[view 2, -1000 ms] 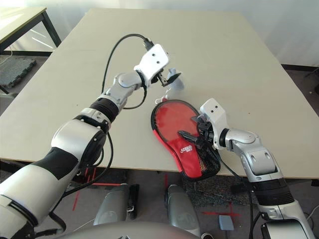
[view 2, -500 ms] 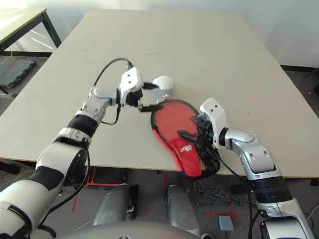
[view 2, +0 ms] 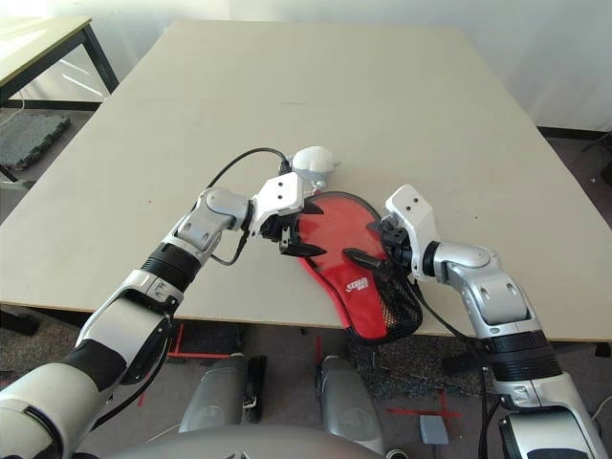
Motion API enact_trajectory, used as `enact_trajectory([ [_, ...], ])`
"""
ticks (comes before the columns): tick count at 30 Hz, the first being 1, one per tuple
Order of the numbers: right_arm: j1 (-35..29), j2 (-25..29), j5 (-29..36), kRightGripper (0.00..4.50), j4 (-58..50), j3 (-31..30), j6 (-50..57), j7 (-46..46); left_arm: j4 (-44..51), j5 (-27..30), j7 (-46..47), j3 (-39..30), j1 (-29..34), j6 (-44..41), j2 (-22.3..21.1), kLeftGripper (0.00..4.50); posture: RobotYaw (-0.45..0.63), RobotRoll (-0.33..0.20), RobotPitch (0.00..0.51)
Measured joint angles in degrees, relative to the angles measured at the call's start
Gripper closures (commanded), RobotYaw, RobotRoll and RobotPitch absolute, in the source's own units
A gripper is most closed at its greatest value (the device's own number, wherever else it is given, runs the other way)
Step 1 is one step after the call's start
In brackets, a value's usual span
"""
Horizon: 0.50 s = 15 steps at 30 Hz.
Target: Store the ping-pong paddle in its case and zip it.
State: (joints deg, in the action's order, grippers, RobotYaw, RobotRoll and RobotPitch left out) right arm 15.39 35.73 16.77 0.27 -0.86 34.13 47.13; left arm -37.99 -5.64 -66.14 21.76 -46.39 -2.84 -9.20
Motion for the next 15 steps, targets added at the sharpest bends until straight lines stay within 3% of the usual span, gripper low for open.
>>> enact_trajectory([
  [3,2.5,0.0,1.7,0.0,0.3,2.0,1.2,0.0,-0.6,-0.7,0.3,0.8,-0.6,-0.2,0.0,0.04,0.05,0.0,0.109],
  [9,14.0,-1.9,3.9,0.0,5.1,5.6,1.0,-0.9,-0.3,-1.3,0.0,2.3,-1.9,-1.8,-0.2,0.04,0.07,0.0,0.121],
  [15,24.8,-9.8,-3.3,0.0,21.7,0.1,-10.2,-4.2,2.0,-1.3,-0.9,3.6,-2.2,-4.1,-0.6,0.04,0.09,0.0,0.128],
])
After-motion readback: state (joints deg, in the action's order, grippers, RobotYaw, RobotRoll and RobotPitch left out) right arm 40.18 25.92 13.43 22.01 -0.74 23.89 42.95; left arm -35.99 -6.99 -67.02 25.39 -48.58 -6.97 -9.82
